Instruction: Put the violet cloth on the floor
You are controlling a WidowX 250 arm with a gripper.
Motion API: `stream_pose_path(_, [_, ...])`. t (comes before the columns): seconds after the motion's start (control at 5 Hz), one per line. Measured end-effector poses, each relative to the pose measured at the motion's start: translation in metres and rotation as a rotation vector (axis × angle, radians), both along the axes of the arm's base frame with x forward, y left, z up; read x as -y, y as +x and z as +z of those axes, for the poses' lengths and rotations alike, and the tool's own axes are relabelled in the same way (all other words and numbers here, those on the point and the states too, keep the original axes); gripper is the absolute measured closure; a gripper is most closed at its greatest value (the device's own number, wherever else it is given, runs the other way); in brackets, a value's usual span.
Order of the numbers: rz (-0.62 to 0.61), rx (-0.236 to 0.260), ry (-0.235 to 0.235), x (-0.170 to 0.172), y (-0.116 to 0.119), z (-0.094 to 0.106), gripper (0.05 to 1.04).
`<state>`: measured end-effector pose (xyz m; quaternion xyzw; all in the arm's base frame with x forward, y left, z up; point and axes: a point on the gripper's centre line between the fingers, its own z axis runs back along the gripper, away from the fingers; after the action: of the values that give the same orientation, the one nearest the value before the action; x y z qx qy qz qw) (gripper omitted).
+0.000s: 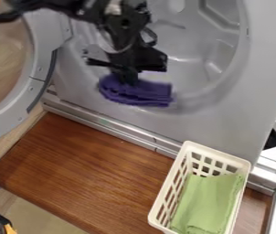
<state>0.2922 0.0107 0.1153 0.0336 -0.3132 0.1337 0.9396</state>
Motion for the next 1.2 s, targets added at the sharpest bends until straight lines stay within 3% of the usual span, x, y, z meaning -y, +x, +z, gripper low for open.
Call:
stream_pose_path(0.2, [0.046, -0.026, 0.018, -0.011, -0.031, -0.010, 1.032])
stream_pose_path(0.4, [0.106, -0.093, 0.014, -0.026, -0.057, -0.042, 1.032])
stream_pose_path(1.2, [0.171, -0.213, -0.005, -0.033, -0.077, -0.116, 1.032])
